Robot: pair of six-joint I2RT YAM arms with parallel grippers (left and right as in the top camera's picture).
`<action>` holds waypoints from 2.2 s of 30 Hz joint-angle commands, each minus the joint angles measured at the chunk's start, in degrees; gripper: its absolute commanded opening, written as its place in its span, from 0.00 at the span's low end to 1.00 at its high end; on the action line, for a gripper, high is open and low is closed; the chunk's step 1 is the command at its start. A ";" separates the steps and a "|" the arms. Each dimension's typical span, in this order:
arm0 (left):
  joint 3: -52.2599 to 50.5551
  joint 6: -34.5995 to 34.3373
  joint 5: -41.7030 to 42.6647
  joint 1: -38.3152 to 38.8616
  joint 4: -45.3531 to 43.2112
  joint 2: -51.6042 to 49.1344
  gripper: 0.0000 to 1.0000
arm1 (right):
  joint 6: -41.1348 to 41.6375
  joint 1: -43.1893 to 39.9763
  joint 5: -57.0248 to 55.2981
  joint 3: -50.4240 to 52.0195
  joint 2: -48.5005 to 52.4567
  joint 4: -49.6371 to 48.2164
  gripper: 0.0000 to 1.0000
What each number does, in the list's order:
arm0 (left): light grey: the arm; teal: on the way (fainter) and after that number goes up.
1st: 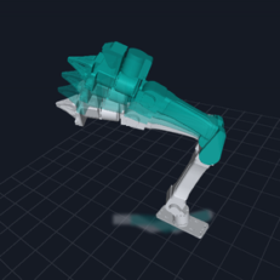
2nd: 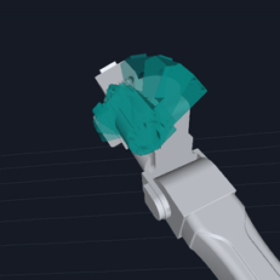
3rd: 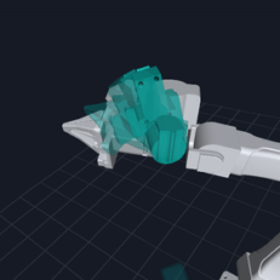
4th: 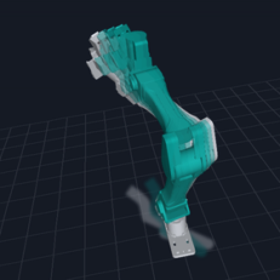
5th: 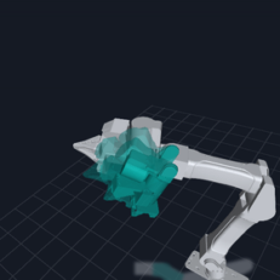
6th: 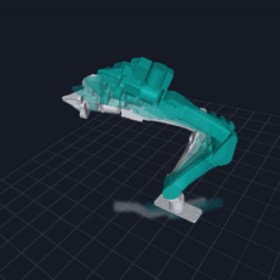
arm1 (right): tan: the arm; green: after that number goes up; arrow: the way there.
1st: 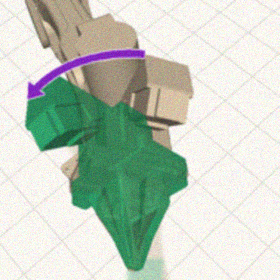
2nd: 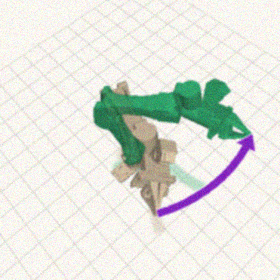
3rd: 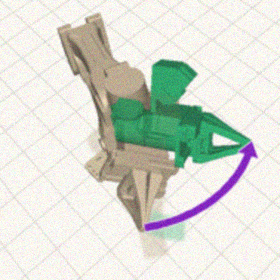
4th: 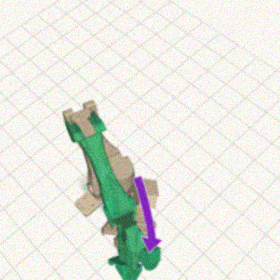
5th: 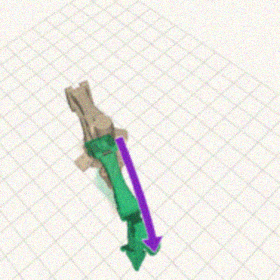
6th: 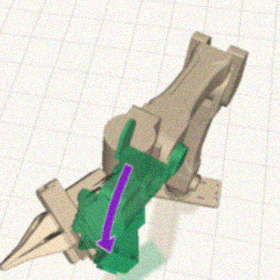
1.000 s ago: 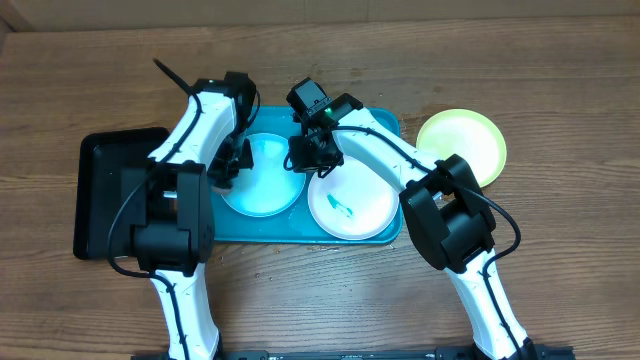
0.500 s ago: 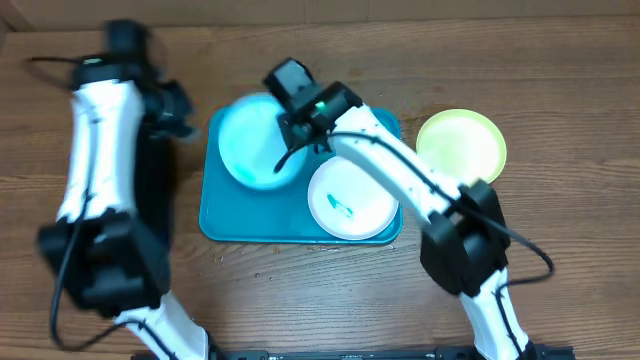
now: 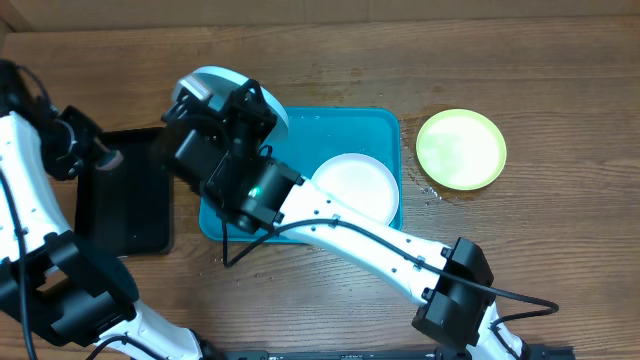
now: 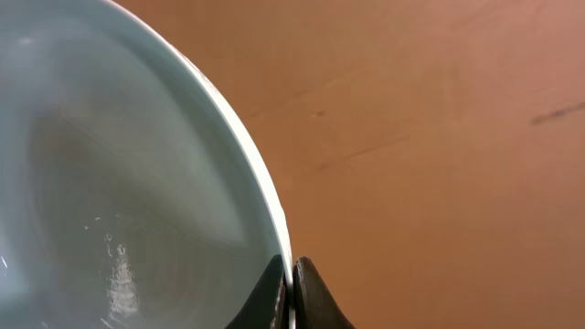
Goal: Clean dirty plates on tray and stack at the side
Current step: 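Lift the light blue plate with the right gripper toward the yellow plate, then set the light blue plate down above the yellow plate and release, then regrasp the light blue plate's rim with the right gripper and lift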
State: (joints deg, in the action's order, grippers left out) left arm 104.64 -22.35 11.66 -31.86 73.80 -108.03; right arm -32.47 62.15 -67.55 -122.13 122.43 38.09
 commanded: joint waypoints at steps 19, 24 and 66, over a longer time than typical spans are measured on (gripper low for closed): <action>0.35 0.90 3.45 -0.26 0.59 -0.09 0.04 | 38.91 -24.26 44.59 -1.79 -9.29 25.14 0.05; 0.35 0.87 3.48 -0.26 0.55 -0.09 0.04 | 38.93 -42.12 67.45 -1.53 -10.27 37.35 0.07; 0.35 0.50 4.50 -0.24 -0.50 -0.09 0.04 | 67.06 -51.71 63.49 11.23 12.17 0.31 0.69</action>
State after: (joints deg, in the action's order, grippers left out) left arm 104.62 -22.35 15.05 -32.62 73.71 -108.03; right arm 31.09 11.16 0.71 -110.78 134.65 39.00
